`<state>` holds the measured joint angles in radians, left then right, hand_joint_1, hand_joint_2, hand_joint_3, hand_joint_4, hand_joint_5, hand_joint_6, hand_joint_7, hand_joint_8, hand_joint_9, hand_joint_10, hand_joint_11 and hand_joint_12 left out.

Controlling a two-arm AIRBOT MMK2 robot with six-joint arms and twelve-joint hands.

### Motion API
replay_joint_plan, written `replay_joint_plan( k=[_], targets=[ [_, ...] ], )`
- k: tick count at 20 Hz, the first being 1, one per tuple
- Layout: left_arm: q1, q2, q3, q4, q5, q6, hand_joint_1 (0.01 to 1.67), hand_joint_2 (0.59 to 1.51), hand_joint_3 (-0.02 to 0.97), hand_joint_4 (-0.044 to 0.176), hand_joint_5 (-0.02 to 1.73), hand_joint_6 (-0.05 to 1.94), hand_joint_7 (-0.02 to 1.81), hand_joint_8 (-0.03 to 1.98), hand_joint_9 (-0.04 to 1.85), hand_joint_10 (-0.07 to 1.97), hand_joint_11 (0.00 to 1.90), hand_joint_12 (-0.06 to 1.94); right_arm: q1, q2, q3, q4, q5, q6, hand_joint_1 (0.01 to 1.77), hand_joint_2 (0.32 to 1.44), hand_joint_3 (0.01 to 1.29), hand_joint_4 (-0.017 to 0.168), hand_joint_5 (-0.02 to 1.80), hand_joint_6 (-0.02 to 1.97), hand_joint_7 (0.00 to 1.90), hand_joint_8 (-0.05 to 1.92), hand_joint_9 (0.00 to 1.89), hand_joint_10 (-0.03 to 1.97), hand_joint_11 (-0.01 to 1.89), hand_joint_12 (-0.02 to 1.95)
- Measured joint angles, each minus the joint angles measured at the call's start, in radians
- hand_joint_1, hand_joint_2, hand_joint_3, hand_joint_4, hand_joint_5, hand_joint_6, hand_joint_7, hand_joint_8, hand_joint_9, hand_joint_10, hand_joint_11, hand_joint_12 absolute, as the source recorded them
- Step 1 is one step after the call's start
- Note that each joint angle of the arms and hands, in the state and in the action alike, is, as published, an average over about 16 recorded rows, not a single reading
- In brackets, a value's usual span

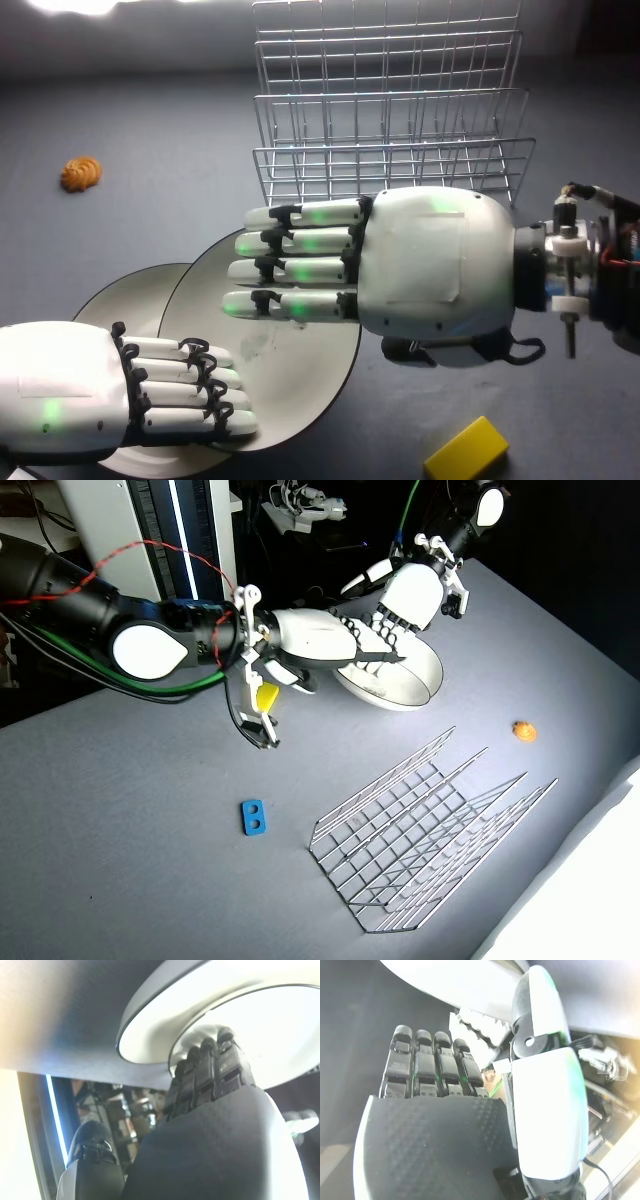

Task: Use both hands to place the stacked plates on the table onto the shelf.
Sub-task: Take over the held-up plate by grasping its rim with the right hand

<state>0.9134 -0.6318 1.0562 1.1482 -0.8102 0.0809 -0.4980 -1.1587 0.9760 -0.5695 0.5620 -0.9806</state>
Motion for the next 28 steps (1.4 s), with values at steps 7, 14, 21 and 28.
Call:
replay_joint_plan(
  k=[7,14,21,28],
  targets=[
    [0.004,-0.007,0.004,-0.016,0.000,0.002,0.02,1.082,0.019,-0.006,0.03,-0.03,0.05,0.00,0.03,0.00,0.02,0.00,0.023,-0.069,0.057,-0.002,-0.048,-0.022,1.15,1.03,0.02,0.001,0.05,0.02,0.05,0.02,0.04,0.01,0.02,0.26],
    [0.017,-0.010,0.016,-0.033,-0.008,0.001,0.02,1.080,0.019,-0.006,0.02,-0.03,0.04,0.00,0.03,-0.01,0.02,-0.01,0.034,-0.133,0.102,-0.001,-0.081,-0.042,1.18,1.04,0.02,0.001,0.16,0.02,0.17,0.02,0.15,0.03,0.02,0.69],
    [0.026,-0.011,0.025,-0.048,-0.013,0.000,0.02,1.080,0.019,-0.007,0.01,-0.03,0.03,0.00,0.02,-0.01,0.02,-0.01,0.047,-0.183,0.137,0.000,-0.097,-0.060,1.22,1.06,0.02,0.001,0.38,0.04,0.41,0.03,0.39,0.09,0.09,1.11],
    [0.032,-0.012,0.032,-0.066,-0.014,0.000,0.02,1.081,0.019,-0.006,0.01,-0.03,0.03,0.00,0.02,-0.01,0.02,-0.01,0.051,-0.204,0.150,-0.002,-0.084,-0.074,1.23,1.05,0.02,-0.002,0.63,0.29,0.69,0.24,0.69,0.41,0.38,1.34]
  ],
)
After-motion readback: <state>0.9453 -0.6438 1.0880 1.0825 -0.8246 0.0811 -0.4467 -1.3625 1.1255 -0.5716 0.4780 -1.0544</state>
